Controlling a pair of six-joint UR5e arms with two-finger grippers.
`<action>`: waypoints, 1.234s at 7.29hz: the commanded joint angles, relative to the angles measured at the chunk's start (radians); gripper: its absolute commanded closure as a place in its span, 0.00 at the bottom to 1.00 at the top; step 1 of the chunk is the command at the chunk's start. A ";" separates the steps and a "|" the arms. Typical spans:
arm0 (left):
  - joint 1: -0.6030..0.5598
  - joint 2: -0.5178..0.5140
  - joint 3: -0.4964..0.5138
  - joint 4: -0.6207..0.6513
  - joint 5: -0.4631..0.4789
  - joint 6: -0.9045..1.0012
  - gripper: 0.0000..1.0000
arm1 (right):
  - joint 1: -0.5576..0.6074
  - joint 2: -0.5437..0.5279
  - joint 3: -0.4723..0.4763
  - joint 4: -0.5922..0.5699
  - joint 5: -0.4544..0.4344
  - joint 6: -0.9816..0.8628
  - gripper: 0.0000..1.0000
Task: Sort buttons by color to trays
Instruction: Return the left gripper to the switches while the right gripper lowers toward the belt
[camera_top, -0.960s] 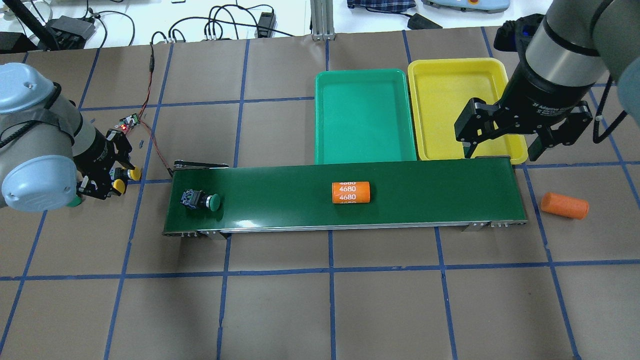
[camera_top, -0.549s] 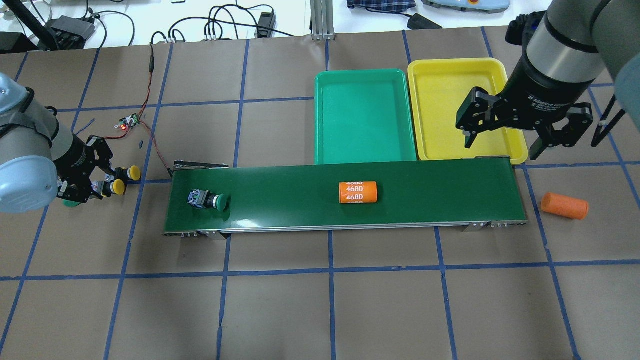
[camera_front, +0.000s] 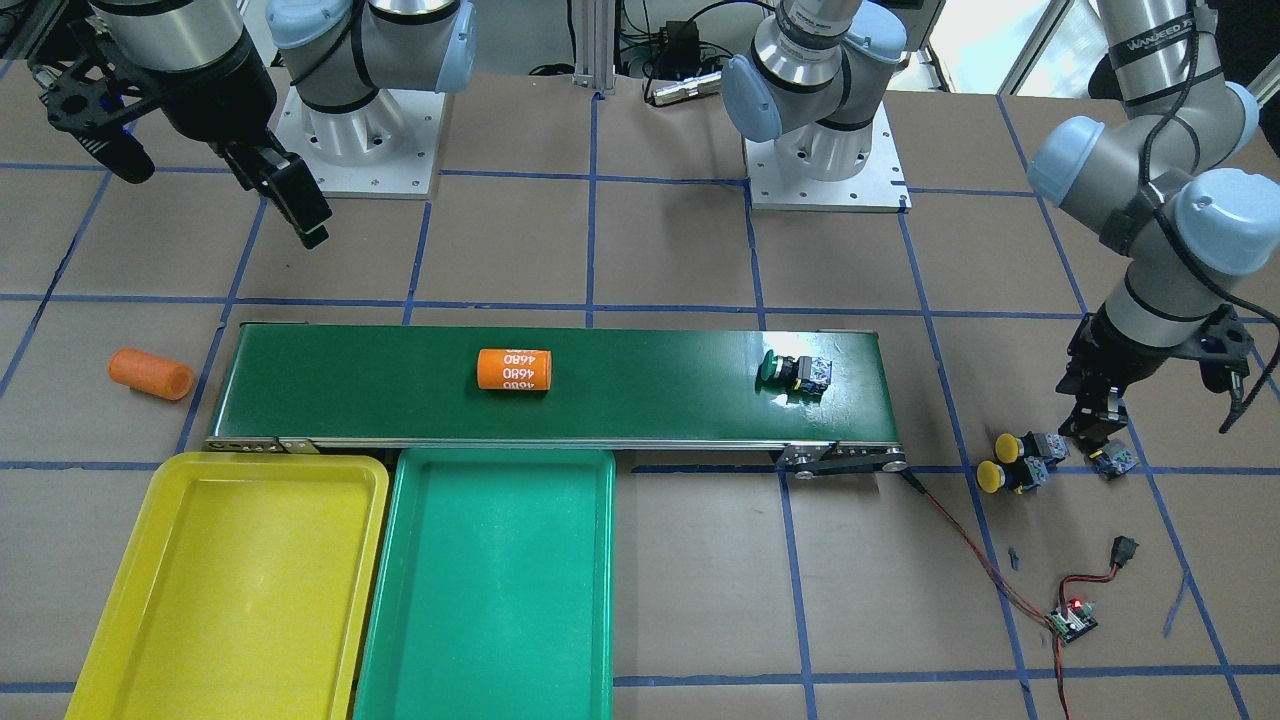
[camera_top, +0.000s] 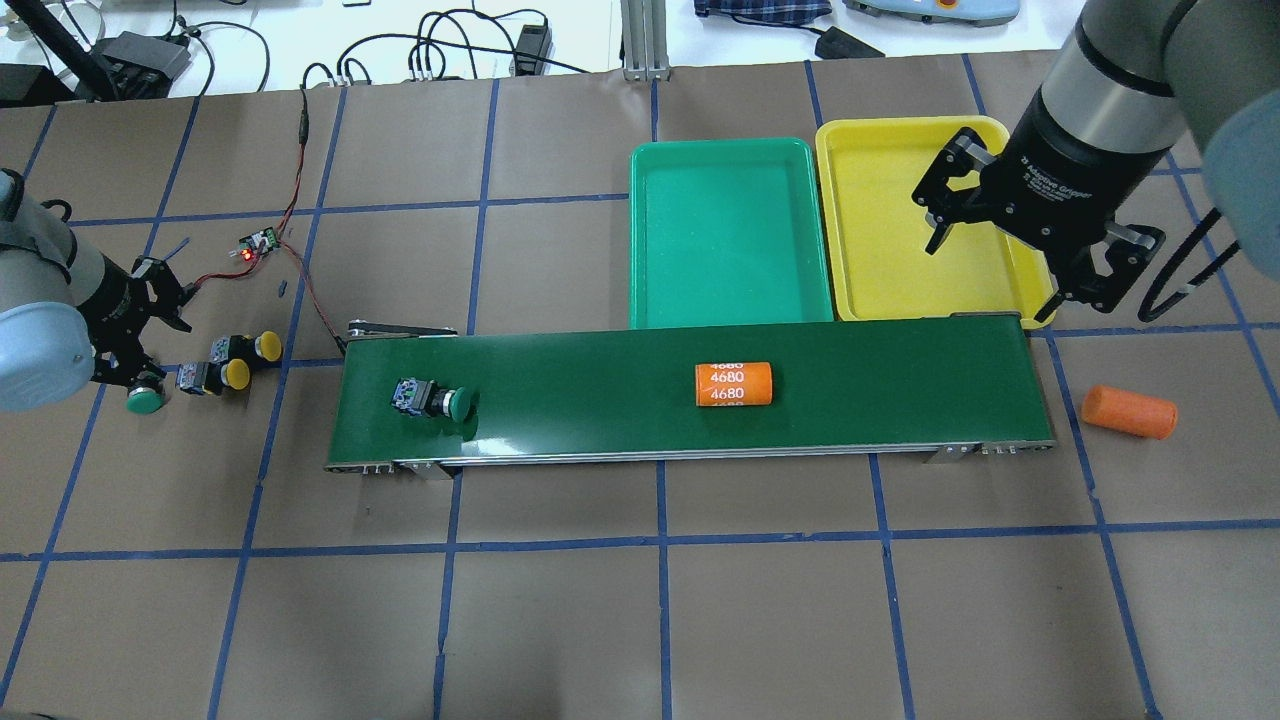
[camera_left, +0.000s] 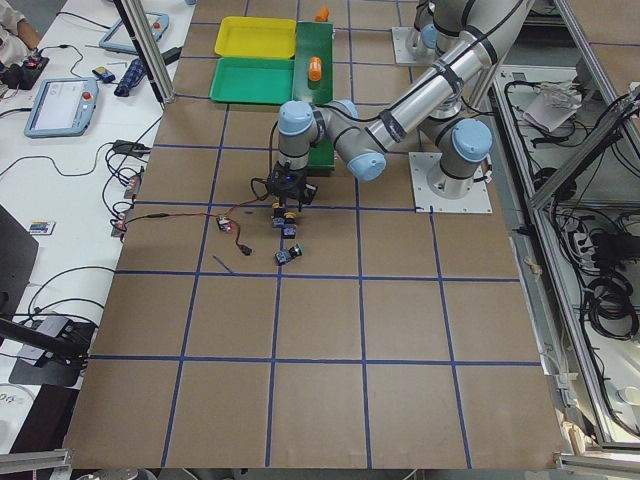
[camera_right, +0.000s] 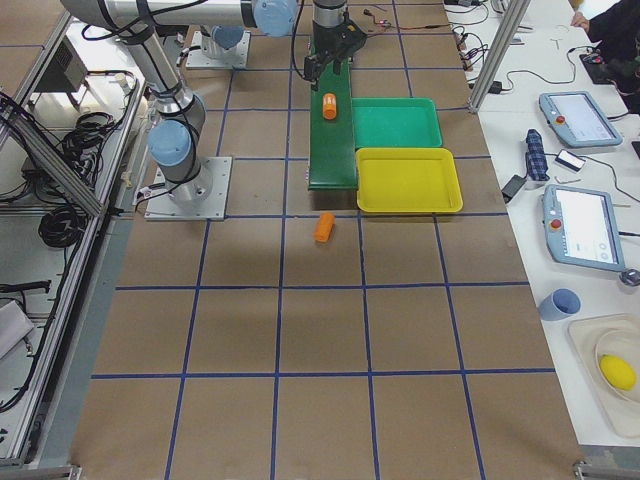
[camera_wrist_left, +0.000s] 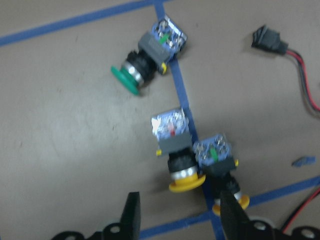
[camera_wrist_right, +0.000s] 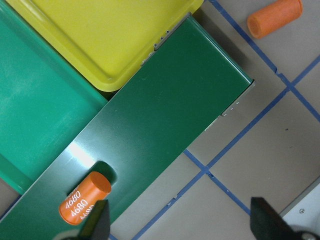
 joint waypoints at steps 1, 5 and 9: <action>0.063 -0.056 0.053 0.008 0.000 0.230 0.37 | 0.000 0.001 0.002 -0.002 0.008 0.172 0.00; 0.074 -0.160 0.165 0.008 0.041 0.464 0.37 | 0.010 -0.002 0.052 0.004 0.008 0.458 0.00; 0.074 -0.263 0.191 0.007 0.076 0.551 0.39 | 0.078 0.014 0.074 -0.069 0.006 0.508 0.00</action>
